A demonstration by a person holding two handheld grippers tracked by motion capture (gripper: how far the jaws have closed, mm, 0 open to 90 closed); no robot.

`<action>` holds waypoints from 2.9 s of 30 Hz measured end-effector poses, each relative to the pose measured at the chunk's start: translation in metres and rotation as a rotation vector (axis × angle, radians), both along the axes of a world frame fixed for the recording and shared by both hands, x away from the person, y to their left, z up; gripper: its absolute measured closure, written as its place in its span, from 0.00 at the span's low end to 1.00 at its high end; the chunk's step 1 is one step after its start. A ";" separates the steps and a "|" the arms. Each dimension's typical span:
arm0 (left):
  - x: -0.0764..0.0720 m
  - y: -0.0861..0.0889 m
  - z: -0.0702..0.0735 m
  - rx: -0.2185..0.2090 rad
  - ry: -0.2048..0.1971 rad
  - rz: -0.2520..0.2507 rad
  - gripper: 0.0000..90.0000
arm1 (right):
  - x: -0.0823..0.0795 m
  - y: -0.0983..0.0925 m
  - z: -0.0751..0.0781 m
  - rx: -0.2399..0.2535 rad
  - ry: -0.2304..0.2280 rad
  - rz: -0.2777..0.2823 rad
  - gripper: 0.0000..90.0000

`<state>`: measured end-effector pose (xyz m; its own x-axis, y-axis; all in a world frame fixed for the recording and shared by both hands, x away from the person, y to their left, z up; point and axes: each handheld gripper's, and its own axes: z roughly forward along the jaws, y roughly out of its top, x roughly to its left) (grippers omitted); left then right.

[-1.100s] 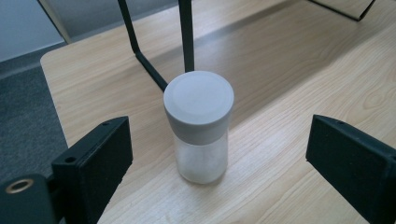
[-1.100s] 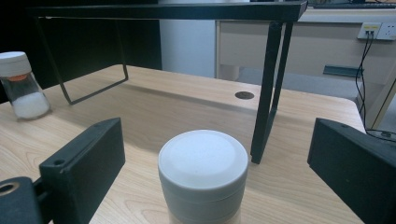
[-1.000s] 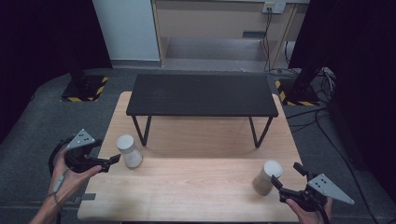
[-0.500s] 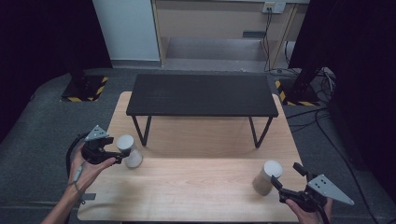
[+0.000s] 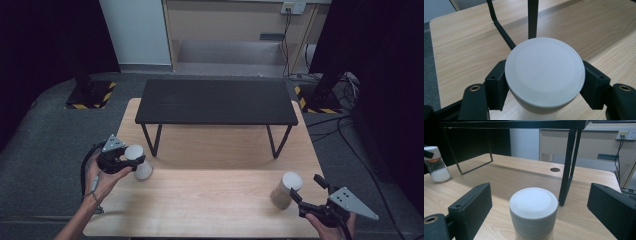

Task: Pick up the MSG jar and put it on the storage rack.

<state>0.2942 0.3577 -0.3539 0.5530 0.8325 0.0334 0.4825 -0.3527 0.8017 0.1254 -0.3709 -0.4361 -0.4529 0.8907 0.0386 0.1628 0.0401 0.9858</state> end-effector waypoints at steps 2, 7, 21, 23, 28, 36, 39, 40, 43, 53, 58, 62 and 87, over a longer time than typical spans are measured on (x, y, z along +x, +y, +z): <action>-0.001 -0.001 0.000 0.002 -0.003 0.003 0.36 | 0.000 0.000 0.000 -0.001 0.001 0.001 0.07; -0.005 -0.001 -0.003 -0.008 -0.018 0.008 0.36 | 0.000 0.000 0.000 0.001 0.001 -0.002 0.07; -0.013 -0.010 0.030 -0.008 -0.035 -0.190 0.36 | 0.001 -0.001 -0.001 0.001 0.004 -0.001 0.07; -0.016 -0.012 0.036 -0.009 -0.050 -0.228 0.36 | 0.001 -0.001 -0.001 0.000 0.002 -0.001 0.07; -0.018 -0.017 0.056 -0.009 -0.054 -0.304 0.36 | 0.000 0.000 0.000 -0.002 0.003 0.000 0.07; -0.022 -0.024 0.092 -0.011 -0.059 -0.408 0.36 | 0.000 0.000 0.000 0.000 0.002 0.001 0.07; -0.021 -0.027 0.103 -0.011 -0.060 -0.438 0.36 | 0.000 0.000 0.000 -0.001 -0.001 0.001 0.07; -0.021 -0.029 0.108 -0.007 -0.061 -0.454 0.36 | 0.000 0.000 0.000 -0.001 -0.001 0.001 0.07; -0.019 -0.035 0.121 0.004 -0.059 -0.493 0.36 | 0.000 0.000 0.000 0.002 0.002 0.001 0.07; -0.011 -0.049 0.146 0.021 -0.045 -0.579 0.36 | 0.001 0.000 -0.001 0.005 0.002 0.006 0.07; -0.007 -0.054 0.156 0.015 -0.044 -0.592 0.36 | 0.001 0.000 -0.001 0.006 0.002 0.004 0.07; -0.004 -0.058 0.163 0.012 -0.044 -0.575 0.36 | 0.002 -0.001 -0.002 0.010 0.005 0.004 0.07; 0.032 -0.068 0.234 -0.027 -0.120 -0.430 0.36 | 0.003 -0.002 -0.002 0.015 0.012 0.006 0.07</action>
